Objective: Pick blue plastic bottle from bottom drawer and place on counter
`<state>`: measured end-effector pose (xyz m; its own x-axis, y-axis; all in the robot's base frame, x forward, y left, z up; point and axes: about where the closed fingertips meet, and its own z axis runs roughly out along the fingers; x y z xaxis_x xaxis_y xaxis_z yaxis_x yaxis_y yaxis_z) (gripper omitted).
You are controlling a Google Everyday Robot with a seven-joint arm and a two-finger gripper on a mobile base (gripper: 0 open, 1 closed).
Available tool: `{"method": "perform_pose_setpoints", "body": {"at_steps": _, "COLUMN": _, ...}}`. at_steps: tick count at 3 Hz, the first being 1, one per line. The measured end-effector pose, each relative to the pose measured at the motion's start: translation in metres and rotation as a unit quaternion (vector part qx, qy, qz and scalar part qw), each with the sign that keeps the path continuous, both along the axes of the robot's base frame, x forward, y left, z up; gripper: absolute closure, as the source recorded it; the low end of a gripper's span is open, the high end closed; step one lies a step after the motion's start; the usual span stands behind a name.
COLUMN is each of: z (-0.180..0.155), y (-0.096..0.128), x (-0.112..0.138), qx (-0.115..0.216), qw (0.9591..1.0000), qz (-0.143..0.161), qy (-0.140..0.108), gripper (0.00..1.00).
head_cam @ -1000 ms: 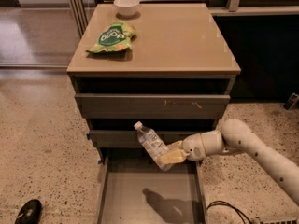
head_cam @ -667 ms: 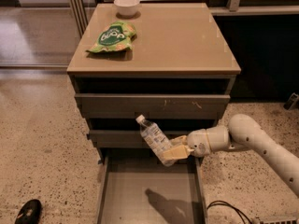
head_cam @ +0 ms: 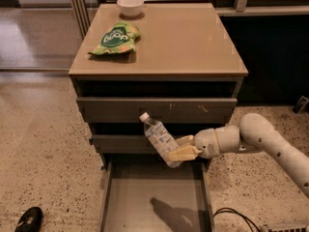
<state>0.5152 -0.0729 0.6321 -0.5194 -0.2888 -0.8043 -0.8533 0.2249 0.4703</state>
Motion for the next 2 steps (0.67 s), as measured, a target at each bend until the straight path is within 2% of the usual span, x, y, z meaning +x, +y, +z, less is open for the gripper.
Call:
{"method": "perform_pose_setpoints", "body": {"at_steps": 1, "z": 0.058, "y": -0.003, "x": -0.005, "qx": 0.020, "qw": 0.9986, "qz": 0.007, "qy": -0.049, "gripper": 1.00}}
{"method": "perform_pose_setpoints", "body": {"at_steps": 2, "z": 0.108, "y": -0.009, "x": -0.005, "qx": 0.040, "qw": 0.9958, "qz": 0.010, "qy": -0.082, "gripper": 1.00}}
